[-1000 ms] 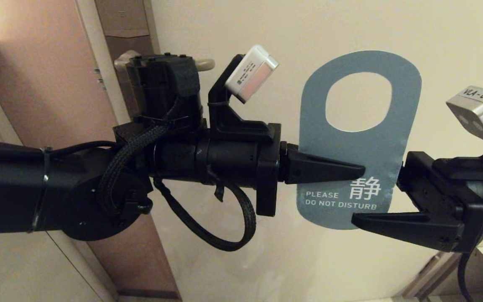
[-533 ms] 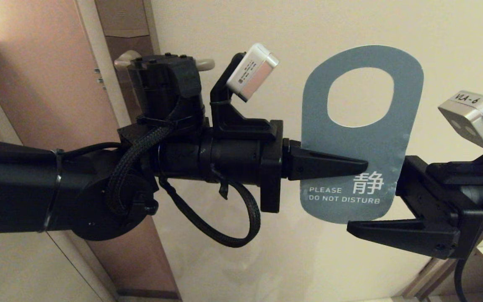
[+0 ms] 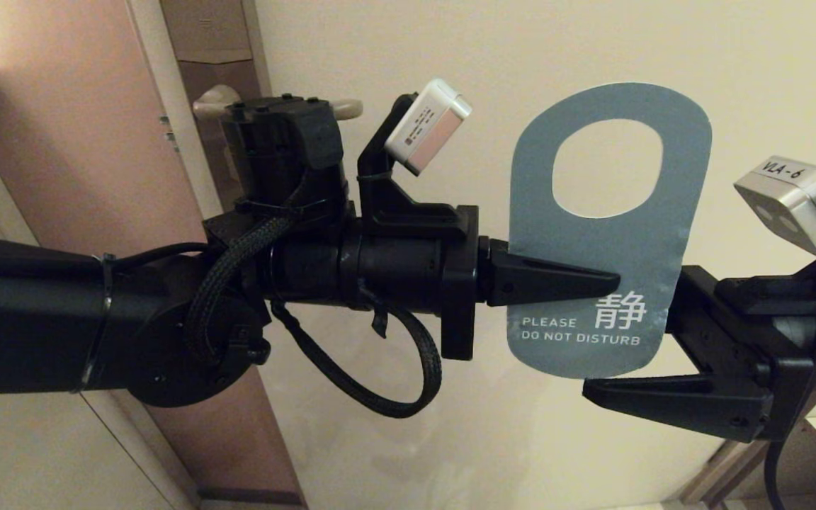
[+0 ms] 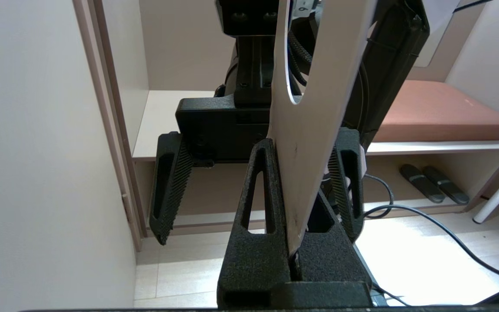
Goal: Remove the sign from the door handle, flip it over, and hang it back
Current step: Hand it to the other hand
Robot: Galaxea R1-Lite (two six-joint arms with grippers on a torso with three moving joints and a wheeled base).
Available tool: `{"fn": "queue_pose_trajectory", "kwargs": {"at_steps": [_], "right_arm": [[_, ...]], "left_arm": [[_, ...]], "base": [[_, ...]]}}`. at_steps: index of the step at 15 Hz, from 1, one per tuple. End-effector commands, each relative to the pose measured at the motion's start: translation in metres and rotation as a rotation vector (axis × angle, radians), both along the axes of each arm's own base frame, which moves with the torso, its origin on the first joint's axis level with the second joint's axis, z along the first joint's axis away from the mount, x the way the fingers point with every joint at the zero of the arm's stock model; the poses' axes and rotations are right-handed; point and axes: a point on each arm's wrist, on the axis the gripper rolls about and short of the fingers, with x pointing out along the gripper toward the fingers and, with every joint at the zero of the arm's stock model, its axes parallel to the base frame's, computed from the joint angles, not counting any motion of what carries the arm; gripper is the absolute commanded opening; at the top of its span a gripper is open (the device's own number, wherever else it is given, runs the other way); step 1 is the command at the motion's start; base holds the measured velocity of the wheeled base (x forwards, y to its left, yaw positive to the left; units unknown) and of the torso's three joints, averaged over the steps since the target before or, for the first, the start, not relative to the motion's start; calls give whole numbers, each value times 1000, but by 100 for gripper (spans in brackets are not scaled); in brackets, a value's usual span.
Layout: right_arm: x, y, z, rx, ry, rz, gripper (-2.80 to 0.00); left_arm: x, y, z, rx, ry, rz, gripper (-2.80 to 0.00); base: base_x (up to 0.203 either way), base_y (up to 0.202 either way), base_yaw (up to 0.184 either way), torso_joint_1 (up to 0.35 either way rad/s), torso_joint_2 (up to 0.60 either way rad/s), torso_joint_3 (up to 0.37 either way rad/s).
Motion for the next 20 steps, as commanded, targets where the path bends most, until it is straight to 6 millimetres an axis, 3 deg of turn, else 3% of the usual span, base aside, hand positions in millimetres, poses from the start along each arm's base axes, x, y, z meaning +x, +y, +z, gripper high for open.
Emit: {"fn": "queue_pose_trajectory", "kwargs": {"at_steps": [1,15,16,20], "right_arm": [[1,1,0,1,-1,9,0],[0,5,2,3,-5,27,0],[0,6,2,3,-4,27,-280],[0,6,1,3,-4,29,-280]], "left_arm": [[0,0,-1,1,0,-5,-280],[4,-4,-7,9,-1,-6,-280],[5,-5,-8,7,-2,-5,-280],[6,-7,-6,-17,-19,-6,-280]], "base": [[0,0,0,0,0,0],[0,0,0,0,0,0],[0,0,0,0,0,0],[0,0,0,0,0,0]]}}
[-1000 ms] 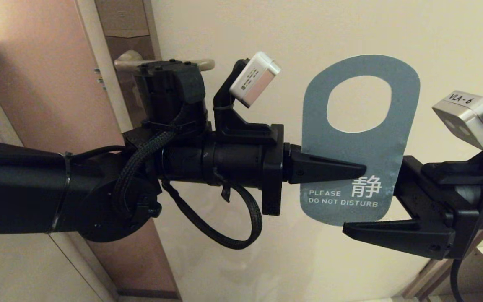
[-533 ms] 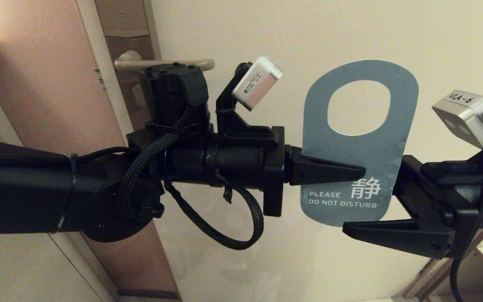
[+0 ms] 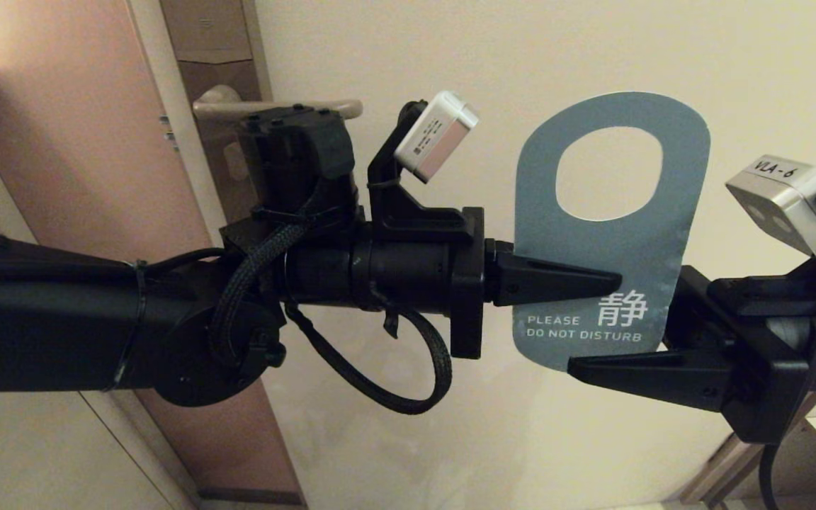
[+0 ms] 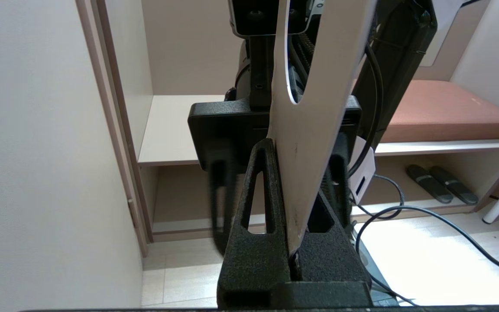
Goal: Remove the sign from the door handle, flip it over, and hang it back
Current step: Hand it to the other hand
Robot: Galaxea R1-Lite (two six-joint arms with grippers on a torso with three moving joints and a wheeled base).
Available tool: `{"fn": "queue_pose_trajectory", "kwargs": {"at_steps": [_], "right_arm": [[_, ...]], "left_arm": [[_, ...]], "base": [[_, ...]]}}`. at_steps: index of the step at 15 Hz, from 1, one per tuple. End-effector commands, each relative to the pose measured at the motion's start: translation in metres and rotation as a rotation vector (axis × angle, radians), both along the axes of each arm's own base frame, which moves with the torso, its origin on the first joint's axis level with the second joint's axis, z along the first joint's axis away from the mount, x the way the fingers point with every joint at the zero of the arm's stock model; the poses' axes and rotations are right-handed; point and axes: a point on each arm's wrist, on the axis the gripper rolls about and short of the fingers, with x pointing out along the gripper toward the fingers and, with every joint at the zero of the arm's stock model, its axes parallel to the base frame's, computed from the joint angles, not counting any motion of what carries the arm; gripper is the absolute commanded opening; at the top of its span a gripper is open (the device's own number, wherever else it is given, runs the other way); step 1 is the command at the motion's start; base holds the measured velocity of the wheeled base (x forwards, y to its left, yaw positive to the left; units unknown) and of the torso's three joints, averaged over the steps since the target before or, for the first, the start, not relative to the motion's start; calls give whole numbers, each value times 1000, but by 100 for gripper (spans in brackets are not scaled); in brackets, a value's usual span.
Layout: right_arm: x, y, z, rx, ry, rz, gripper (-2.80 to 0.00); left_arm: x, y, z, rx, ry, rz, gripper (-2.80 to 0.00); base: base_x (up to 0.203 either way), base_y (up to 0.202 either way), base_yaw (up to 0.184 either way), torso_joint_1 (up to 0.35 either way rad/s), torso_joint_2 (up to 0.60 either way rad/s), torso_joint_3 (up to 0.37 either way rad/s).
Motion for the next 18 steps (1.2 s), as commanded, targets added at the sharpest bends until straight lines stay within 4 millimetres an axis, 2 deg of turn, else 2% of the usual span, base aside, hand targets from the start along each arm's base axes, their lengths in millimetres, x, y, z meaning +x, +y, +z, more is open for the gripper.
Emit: {"fn": "queue_pose_trajectory", "kwargs": {"at_steps": [1,12,13,18], "right_arm": [[0,0,0,2,-3,7,-280],[-1,0,-1,-1,3,5,-280],[-1,0,-2,-2,5,5,-280],[-1,0,-2,-2,6,4,-280]], "left_arm": [[1,-2,-1,0,0,-6,-280],[2,-4,-5,8,5,-12,-280],[2,-4,-5,7,3,-12,0],[1,-2,-3,6,9,-10,0]], "base": [[0,0,0,0,0,0],[0,0,0,0,0,0],[0,0,0,0,0,0],[0,0,0,0,0,0]]}}
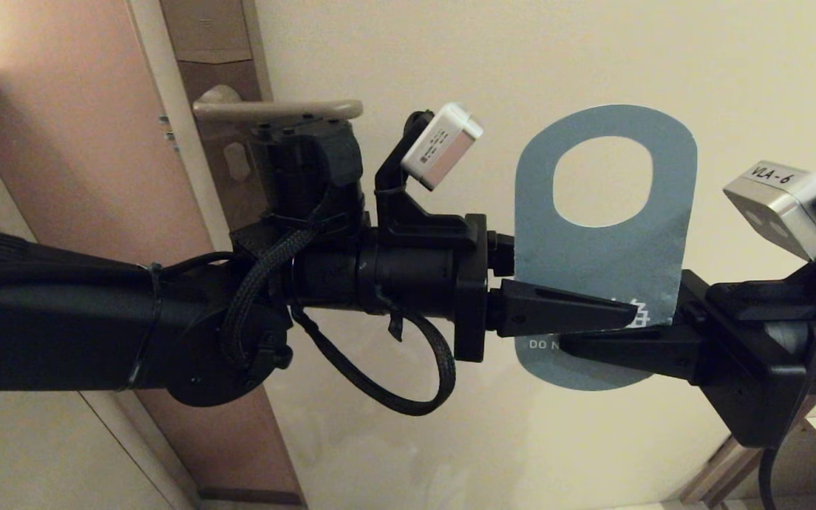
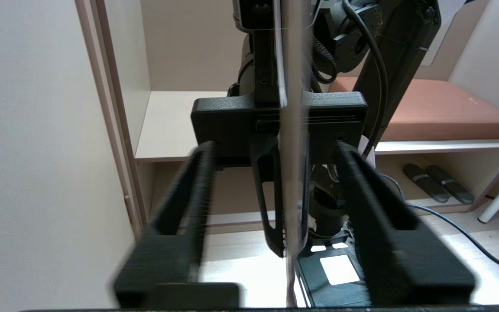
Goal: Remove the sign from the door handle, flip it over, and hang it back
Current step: Hand it to the other hand
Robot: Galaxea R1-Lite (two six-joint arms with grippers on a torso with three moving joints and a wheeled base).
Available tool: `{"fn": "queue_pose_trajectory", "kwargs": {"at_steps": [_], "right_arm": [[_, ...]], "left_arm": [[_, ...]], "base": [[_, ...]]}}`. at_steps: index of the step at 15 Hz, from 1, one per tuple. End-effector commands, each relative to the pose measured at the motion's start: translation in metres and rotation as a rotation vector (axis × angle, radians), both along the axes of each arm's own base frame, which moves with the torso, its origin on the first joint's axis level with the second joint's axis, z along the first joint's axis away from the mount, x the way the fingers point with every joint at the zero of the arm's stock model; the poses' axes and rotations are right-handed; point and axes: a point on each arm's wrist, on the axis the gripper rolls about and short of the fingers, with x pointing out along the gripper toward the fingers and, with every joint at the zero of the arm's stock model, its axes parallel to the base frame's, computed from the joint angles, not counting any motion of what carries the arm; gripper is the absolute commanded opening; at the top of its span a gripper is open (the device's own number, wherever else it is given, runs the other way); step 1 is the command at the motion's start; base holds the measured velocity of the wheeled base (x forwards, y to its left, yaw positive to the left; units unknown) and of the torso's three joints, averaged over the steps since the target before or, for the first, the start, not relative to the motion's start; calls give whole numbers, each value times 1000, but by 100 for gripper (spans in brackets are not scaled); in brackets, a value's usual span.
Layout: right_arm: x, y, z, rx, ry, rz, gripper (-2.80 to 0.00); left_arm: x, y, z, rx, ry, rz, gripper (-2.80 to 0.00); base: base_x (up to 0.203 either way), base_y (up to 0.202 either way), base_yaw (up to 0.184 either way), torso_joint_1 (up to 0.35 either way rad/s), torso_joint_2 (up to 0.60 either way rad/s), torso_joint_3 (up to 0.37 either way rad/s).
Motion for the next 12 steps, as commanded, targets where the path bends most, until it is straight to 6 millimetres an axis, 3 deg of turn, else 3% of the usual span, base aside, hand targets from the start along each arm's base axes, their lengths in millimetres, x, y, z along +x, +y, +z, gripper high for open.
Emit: {"fn": "queue_pose_trajectory", "kwargs": {"at_steps": [1,7,12], "right_arm": [[0,0,0,2,-2,6,-280],[-6,-3,-3,-2,6,6,-280],[-6,-9,-4,-2,2,-26,-280]], "left_arm": [[-1,1,2,-4,-4,-5,0],[-9,15,6,-3,-2,7,0],[-22,44,9,1,2,45,0]], "base": [[0,0,0,0,0,0],[0,0,0,0,0,0],[0,0,0,0,0,0]]}}
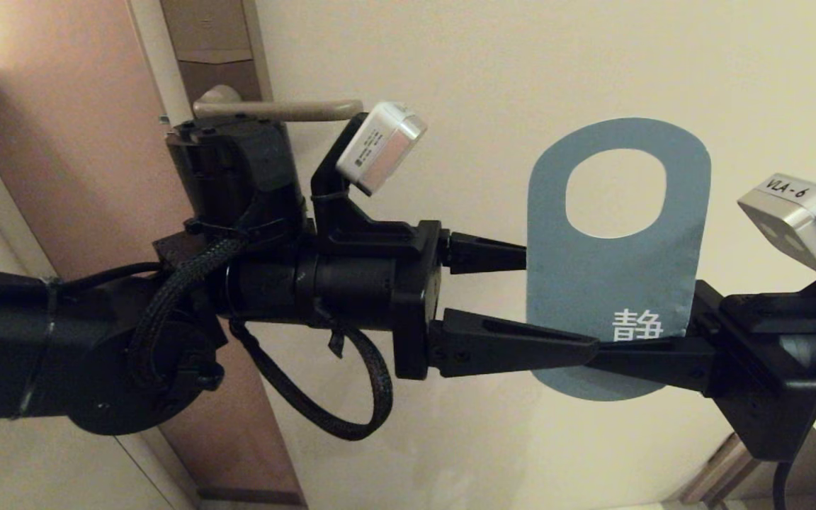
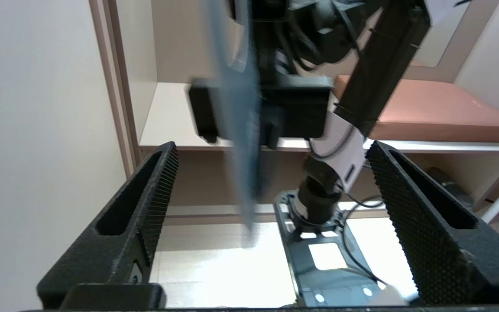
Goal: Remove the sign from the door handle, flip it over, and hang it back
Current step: Hand it to the other hand, then hang the sign back with the other side facing out
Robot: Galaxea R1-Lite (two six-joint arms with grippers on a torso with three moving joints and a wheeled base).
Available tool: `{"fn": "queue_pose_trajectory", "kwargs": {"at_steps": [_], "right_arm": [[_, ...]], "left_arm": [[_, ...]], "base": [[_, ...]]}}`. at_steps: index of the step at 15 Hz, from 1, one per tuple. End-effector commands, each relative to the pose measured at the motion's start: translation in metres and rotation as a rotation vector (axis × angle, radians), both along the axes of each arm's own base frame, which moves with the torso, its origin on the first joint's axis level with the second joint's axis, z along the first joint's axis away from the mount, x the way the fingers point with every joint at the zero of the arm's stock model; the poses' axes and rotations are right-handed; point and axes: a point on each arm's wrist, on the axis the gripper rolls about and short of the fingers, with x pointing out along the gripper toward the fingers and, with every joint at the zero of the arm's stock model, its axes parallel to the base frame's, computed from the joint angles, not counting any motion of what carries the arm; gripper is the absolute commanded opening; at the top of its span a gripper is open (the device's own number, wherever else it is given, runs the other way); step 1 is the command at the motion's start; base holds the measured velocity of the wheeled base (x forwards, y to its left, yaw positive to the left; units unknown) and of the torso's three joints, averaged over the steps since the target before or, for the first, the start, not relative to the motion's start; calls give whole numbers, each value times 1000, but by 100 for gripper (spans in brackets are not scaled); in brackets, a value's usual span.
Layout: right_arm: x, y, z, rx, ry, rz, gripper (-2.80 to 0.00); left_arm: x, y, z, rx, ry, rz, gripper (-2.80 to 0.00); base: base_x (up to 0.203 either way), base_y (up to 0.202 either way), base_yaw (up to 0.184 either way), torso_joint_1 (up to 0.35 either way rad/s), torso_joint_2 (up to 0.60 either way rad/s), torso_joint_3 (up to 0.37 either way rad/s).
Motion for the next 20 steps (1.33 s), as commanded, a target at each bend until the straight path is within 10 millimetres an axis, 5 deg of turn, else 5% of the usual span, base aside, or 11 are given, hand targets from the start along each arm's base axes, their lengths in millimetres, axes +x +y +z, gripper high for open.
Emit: {"fn": "queue_pose_trajectory", "kwargs": {"at_steps": [1,6,7,14,20], "right_arm": [[0,-3,1,3,-6,-11,-280],[-2,-6,2,1,-29,-14,-280],[-2,-6,0,-2,-29,-13,-280],[-8,-9,-3,-13,-30,-49,-280],[-4,-9,-3,-27,-54,-140,-280]], "left_arm": [[-10,14,6,-11,-13,6,0],[-21,27,0,3,-11,15,0],[-22,28,0,2,-18,17,-280],[-30,39,-2,-3,-24,97,-280],[-60,89,-11,8,-19,335,-280]], "base": [[0,0,0,0,0,0],[0,0,0,0,0,0],[0,0,0,0,0,0],[0,0,0,0,0,0],[0,0,0,0,0,0]]}}
